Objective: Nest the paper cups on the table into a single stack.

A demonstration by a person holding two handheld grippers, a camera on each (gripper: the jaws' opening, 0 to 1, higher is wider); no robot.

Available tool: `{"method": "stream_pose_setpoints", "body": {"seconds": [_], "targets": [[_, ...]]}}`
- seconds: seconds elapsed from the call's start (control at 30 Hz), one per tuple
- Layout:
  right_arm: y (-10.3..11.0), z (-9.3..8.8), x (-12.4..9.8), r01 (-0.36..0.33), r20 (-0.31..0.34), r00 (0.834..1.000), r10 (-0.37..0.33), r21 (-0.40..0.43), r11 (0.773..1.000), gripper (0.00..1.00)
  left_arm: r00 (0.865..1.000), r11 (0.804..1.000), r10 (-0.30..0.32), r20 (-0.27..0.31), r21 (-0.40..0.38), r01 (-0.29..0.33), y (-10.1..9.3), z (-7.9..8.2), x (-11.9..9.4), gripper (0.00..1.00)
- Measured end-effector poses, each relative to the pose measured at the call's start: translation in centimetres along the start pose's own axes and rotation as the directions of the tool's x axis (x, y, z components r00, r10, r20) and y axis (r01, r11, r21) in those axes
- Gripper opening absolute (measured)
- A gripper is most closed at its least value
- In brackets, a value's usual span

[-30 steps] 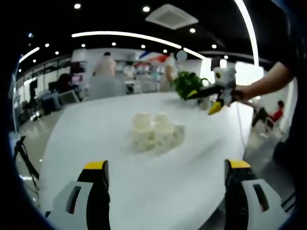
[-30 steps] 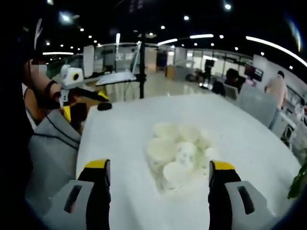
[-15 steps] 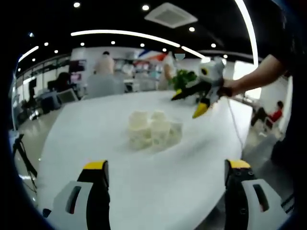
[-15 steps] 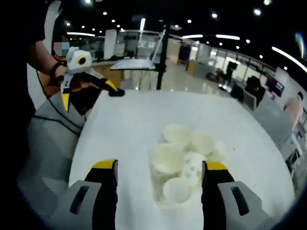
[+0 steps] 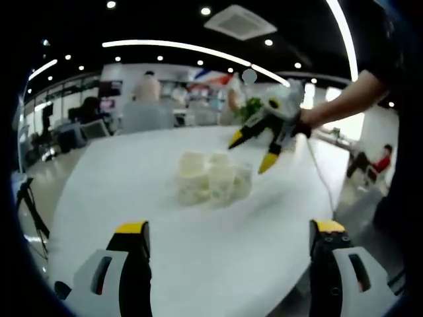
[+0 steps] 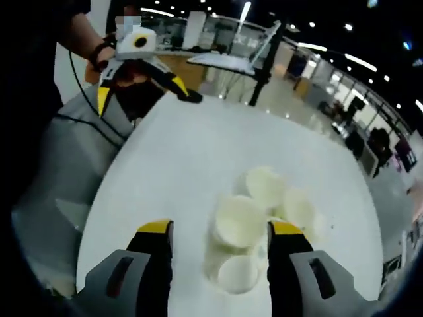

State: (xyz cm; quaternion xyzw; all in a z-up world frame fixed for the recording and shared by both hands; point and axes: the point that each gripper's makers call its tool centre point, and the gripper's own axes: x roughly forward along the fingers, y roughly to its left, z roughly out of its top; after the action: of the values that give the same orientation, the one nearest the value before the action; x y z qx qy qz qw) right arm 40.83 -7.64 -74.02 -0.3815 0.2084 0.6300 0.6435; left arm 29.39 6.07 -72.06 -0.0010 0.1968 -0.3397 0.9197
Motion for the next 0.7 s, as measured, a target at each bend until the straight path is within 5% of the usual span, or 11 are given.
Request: {"method": "stream_pose_setpoints", "body": {"seconds": [0.7], "targets": [[0.6, -1.3, 2.7, -0.097, -0.116, 0.989, 0.089, -0.069, 0.993, 0.34, 1.0, 1.0, 0.016, 0.017, -0.012, -0.016, 0.0, 0.1, 0.1, 1.0]]}}
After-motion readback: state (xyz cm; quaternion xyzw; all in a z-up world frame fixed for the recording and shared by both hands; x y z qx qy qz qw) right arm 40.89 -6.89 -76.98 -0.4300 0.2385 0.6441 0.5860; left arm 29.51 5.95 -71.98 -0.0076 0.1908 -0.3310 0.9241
